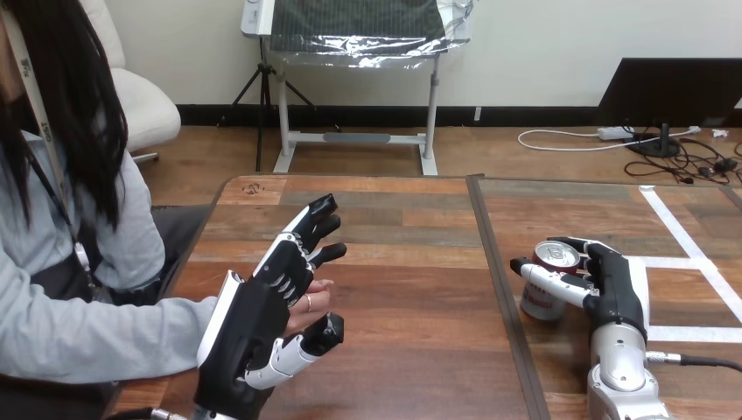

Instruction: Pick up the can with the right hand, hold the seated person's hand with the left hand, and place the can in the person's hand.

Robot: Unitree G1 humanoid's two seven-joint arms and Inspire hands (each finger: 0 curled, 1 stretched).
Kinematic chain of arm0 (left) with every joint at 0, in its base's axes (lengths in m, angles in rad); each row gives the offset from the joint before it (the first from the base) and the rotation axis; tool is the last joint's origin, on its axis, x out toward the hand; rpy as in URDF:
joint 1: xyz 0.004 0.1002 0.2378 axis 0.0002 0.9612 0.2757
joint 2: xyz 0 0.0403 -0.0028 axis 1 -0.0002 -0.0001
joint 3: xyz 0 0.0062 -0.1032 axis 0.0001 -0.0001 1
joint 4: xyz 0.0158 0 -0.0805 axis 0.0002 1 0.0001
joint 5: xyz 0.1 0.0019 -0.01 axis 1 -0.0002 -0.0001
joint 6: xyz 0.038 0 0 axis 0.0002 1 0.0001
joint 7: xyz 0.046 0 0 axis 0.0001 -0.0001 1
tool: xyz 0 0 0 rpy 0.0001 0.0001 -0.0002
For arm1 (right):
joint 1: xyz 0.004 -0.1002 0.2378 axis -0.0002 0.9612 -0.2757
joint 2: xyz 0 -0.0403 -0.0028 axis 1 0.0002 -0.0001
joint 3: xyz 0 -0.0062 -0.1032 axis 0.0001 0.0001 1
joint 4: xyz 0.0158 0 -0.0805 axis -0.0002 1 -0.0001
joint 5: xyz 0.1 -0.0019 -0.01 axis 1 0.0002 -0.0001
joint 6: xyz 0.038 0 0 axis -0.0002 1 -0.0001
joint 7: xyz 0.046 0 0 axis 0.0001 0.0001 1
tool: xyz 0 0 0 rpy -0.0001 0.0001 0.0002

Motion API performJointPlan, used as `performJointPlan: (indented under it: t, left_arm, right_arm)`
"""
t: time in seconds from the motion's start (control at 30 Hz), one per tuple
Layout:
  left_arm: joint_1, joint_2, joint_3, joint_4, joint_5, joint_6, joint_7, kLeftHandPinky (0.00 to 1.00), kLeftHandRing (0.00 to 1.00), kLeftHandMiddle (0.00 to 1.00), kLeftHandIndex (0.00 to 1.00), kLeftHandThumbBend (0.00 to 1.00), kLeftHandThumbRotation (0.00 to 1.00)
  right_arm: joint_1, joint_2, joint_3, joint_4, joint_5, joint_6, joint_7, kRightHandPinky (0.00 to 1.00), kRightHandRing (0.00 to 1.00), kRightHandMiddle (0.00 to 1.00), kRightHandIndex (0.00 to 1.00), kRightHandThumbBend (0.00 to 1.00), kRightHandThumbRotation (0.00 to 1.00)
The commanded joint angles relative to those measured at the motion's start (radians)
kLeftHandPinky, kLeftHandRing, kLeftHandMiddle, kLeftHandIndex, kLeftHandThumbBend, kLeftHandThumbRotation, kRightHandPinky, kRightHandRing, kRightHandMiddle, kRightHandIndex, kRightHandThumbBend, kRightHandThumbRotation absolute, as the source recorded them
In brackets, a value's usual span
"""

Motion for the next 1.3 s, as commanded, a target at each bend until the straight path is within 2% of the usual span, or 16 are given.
performJointPlan:
  t: [0.0,0.2,0.5,0.63,1.0,1.27]
  left_arm:
    - [-0.058,0.002,0.004,-0.026,-0.015,-0.016,-0.009,0.84,0.93,0.94,0.90,1.00,0.65]
    - [-0.057,0.001,0.007,-0.029,-0.011,-0.013,-0.006,0.84,0.92,0.94,0.89,1.00,0.65]
    - [-0.060,-0.002,0.008,-0.025,-0.012,-0.017,-0.005,0.83,0.92,0.94,0.89,1.00,0.65]
    - [-0.060,-0.001,0.009,-0.022,-0.007,-0.016,-0.002,0.83,0.92,0.94,0.89,1.00,0.66]
    - [-0.066,-0.001,0.010,-0.014,-0.009,-0.016,-0.005,0.84,0.93,0.94,0.90,1.00,0.66]
    - [-0.064,0.003,0.015,-0.019,0.029,-0.014,0.027,0.83,0.93,0.94,0.90,1.00,0.67]
  right_arm:
    - [0.003,0.019,-0.011,-0.003,0.010,-0.013,0.003,0.57,0.55,0.63,0.63,0.75,0.00]
    - [0.002,0.024,-0.018,-0.007,0.015,-0.026,-0.001,0.56,0.55,0.63,0.62,0.76,0.00]
    - [0.002,0.025,-0.008,-0.012,0.005,-0.056,-0.016,0.55,0.53,0.61,0.61,0.76,0.00]
    - [0.000,0.027,-0.014,-0.013,0.014,-0.067,-0.007,0.53,0.51,0.61,0.61,0.77,0.00]
    - [-0.010,0.029,-0.016,-0.016,0.015,-0.070,-0.005,0.53,0.51,0.60,0.60,0.78,0.00]
    - [-0.016,0.030,-0.015,-0.020,0.014,-0.077,0.004,0.53,0.52,0.60,0.60,0.78,0.00]
